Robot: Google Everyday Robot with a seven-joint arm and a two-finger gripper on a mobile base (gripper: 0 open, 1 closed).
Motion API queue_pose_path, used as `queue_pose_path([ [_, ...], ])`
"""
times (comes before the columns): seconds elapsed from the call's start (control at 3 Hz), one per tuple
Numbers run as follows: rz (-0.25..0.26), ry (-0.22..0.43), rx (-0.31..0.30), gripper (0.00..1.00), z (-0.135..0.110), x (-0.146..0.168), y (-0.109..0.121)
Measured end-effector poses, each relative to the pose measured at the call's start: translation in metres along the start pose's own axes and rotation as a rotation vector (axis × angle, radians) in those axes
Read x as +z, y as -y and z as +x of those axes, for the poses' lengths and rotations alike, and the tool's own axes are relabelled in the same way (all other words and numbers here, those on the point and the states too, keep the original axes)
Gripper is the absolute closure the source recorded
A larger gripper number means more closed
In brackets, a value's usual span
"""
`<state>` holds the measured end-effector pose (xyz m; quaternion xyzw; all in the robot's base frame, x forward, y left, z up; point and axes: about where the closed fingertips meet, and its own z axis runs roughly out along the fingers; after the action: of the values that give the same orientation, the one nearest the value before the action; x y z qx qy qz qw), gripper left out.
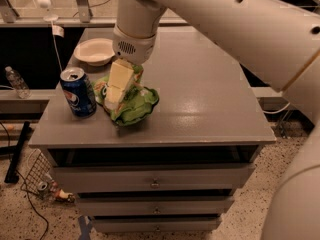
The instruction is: Move green rice chip bag near pepsi can
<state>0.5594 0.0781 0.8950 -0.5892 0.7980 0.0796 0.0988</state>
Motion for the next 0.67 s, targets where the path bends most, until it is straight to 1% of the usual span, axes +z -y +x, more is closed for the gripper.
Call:
queue_pose_path([
  [0.33,0.0,0.0,0.0,0.0,0.0,0.0,0.0],
  [0.67,0.045,0.03,0.039,0.0,0.013,-0.018,0.003],
])
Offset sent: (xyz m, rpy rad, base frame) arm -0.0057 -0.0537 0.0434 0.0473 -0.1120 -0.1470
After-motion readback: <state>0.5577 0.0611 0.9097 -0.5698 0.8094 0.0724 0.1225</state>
